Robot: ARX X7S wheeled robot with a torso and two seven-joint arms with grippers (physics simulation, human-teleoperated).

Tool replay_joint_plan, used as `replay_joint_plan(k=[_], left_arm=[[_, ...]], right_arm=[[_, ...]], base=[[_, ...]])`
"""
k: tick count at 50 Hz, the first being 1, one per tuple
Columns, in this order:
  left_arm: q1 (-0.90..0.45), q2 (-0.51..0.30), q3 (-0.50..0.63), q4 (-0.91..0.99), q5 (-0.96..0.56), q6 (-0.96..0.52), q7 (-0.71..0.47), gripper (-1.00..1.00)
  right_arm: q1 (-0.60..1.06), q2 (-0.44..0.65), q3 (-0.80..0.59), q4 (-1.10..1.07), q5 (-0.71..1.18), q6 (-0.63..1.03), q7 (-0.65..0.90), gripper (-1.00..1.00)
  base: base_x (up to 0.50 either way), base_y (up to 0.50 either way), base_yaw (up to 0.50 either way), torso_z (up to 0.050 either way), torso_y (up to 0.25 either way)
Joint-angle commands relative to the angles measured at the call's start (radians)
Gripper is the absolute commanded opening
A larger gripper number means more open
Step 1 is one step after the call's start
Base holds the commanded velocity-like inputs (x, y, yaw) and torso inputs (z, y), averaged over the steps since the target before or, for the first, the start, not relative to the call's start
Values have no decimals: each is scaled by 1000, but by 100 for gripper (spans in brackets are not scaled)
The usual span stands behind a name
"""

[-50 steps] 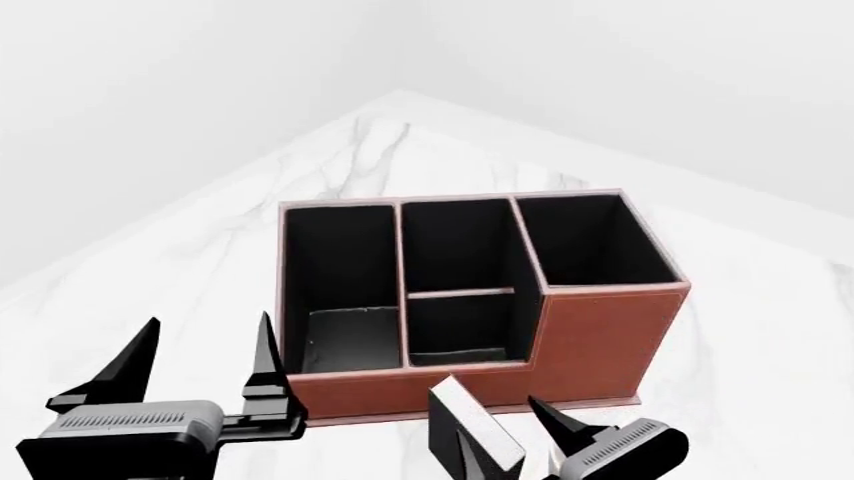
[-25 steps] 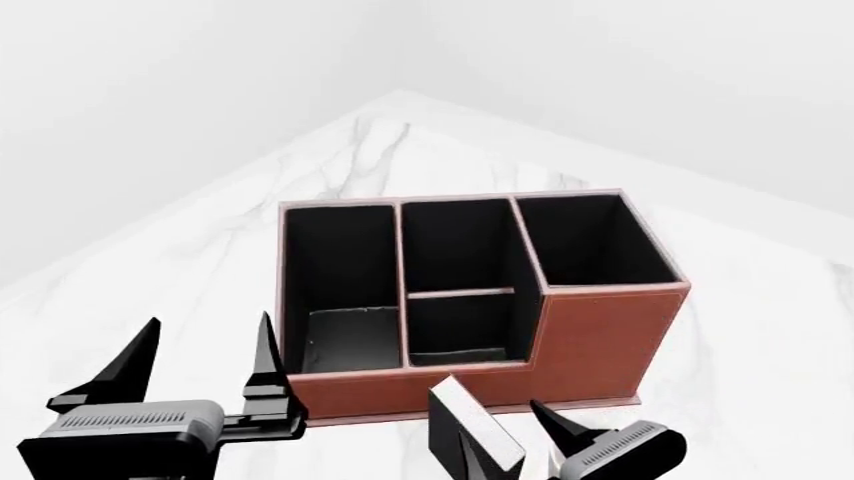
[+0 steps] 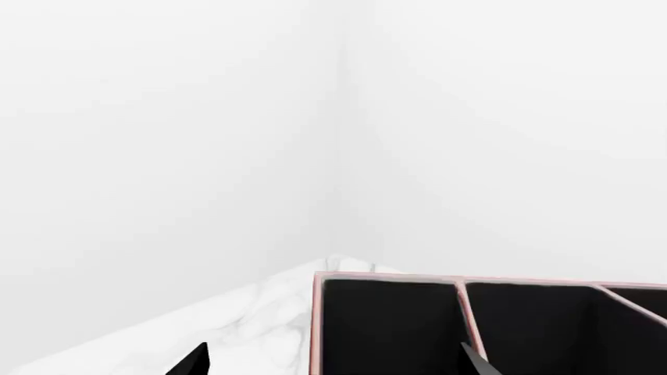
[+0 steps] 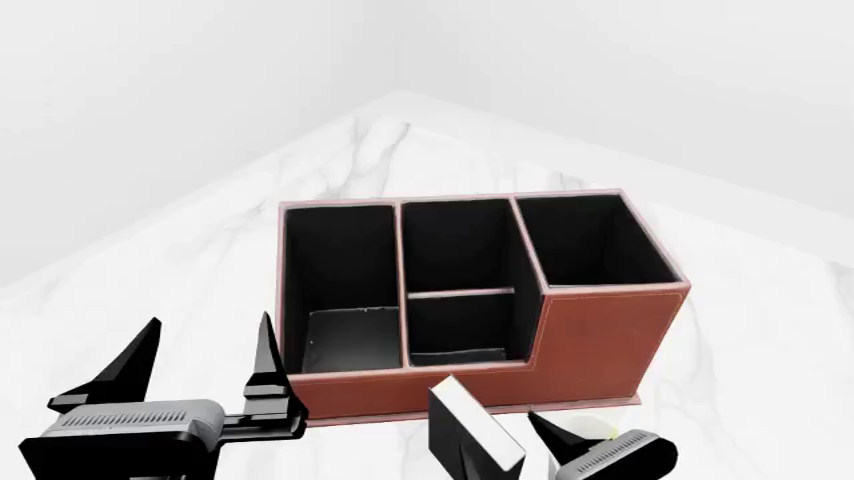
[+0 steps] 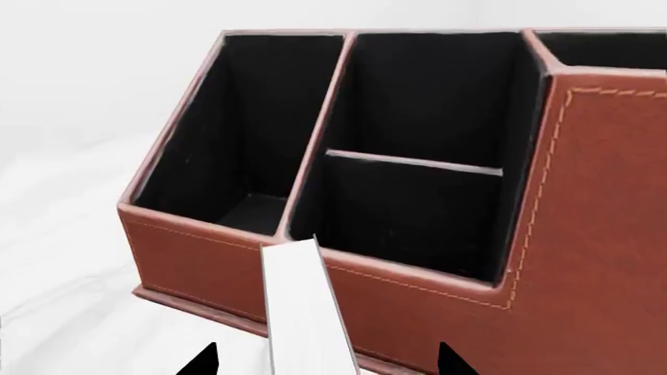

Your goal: Pick up the book and place it in the right compartment of the caddy.

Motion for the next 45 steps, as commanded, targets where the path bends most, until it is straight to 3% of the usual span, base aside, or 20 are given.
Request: replay_joint_plan(k=[1,45], left_arm=[[-1,-3,2,-1,-1,2,-3,100],[-1,-13,7,-3,-12,8,-16,100]], right_arm=[[-6,-10,-11,46,-9,-33,-12,100],[-1,-15,-26,103,-16,-55,-12,100]], base=[[0,0,0,0,0],[0,0,0,0,0]])
